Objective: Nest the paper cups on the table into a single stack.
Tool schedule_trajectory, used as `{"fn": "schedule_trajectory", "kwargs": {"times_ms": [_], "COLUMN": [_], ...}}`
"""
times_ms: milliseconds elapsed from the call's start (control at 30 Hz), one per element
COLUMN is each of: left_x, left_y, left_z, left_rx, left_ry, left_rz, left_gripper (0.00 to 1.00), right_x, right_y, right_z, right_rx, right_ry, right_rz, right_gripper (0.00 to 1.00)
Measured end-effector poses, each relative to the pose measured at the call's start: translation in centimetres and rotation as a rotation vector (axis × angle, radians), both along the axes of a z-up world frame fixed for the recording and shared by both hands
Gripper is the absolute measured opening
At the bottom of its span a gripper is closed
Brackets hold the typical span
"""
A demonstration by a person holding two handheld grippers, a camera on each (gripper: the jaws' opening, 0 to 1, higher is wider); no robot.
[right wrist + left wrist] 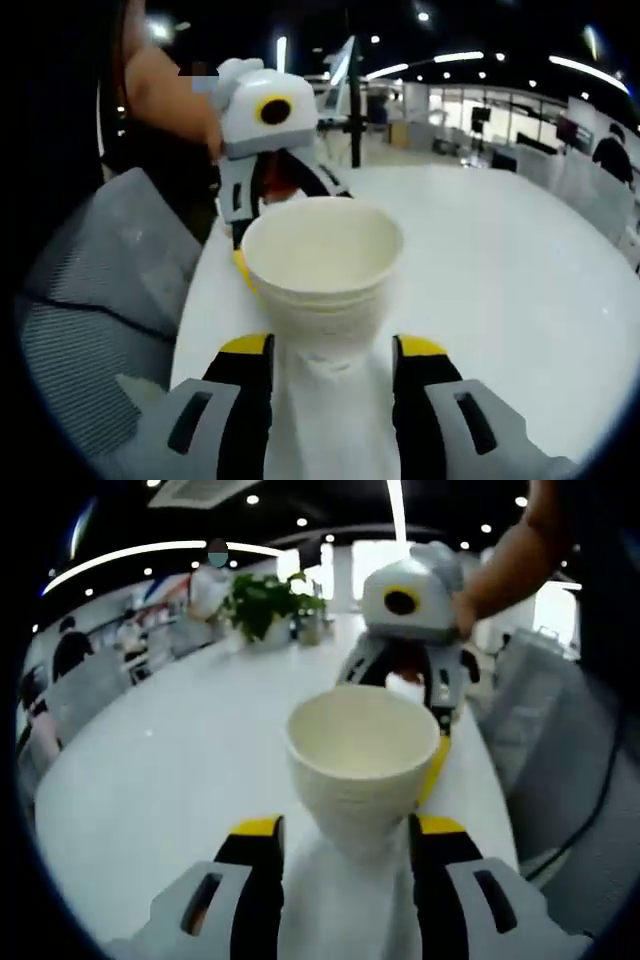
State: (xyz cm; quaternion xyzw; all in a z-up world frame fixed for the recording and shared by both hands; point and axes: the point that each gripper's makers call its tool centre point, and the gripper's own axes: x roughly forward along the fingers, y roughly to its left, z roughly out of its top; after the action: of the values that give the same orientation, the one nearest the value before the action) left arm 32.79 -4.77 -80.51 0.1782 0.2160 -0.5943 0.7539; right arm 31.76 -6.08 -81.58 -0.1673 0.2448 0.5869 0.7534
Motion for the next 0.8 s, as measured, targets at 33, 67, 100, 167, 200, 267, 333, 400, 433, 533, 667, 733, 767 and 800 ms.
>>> {"fn": "schedule_trajectory", "kwargs": {"times_ms": [33, 67, 100, 167, 200, 267, 333, 400, 433, 533, 667, 733, 767, 800], "left_x": [0.0, -0.1, -0.2, -0.7, -0.5, -0.4, -0.4, -0.3, -0.3, -0.2, 0.0, 0.4, 0.6, 0.7], "left_y": [-0.1, -0.2, -0.4, -0.5, -0.5, -0.4, -0.4, -0.3, -0.3, -0.3, -0.3, -0.3, -0.3, -0.2], "left_z": [0.0, 0.0, 0.0, -0.1, -0.1, -0.1, 0.0, 0.0, 0.0, 0.2, 0.7, 1.1, 1.2, 1.3], "left_rx": [-0.001, 0.000, 0.002, 0.010, 0.013, 0.018, 0.022, 0.028, 0.032, 0.050, 0.056, 0.052, 0.053, 0.054], "left_ry": [0.001, 0.004, 0.006, 0.017, 0.007, 0.016, 0.014, 0.014, 0.010, -0.002, -0.009, -0.012, -0.015, -0.014], "left_rz": [-0.004, -0.011, -0.017, -0.040, -0.034, -0.031, -0.035, -0.036, -0.038, -0.056, -0.073, -0.071, -0.069, -0.069], "left_gripper": [0.47, 0.45, 0.42, 0.38, 0.37, 0.37, 0.37, 0.37, 0.37, 0.37, 0.37, 0.37, 0.37, 0.36], "right_x": [0.0, -0.1, 0.0, 0.3, 0.3, 0.3, 0.4, 0.3, 0.4, 0.5, 0.8, 1.1, 1.3, 1.6], "right_y": [0.1, 0.3, 0.4, 0.5, 0.4, 0.4, 0.4, 0.4, 0.4, 0.4, 0.3, 0.3, 0.3, 0.4], "right_z": [0.0, 0.1, 0.1, 0.1, 0.0, 0.0, 0.0, 0.1, 0.2, 0.3, 0.8, 1.2, 1.3, 1.6], "right_rx": [-0.001, 0.000, 0.000, -0.004, -0.010, -0.012, -0.013, -0.012, -0.015, -0.018, -0.028, -0.031, -0.031, -0.032], "right_ry": [-0.002, -0.006, -0.009, -0.005, -0.005, -0.005, -0.007, -0.007, -0.012, 0.003, 0.026, 0.026, 0.017, 0.019], "right_rz": [0.003, 0.008, 0.008, -0.005, -0.002, -0.001, 0.003, 0.002, 0.005, 0.012, 0.023, 0.022, 0.024, 0.025], "right_gripper": [0.41, 0.39, 0.37, 0.35, 0.35, 0.35, 0.35, 0.35, 0.35, 0.34, 0.34, 0.34, 0.34, 0.34]}}
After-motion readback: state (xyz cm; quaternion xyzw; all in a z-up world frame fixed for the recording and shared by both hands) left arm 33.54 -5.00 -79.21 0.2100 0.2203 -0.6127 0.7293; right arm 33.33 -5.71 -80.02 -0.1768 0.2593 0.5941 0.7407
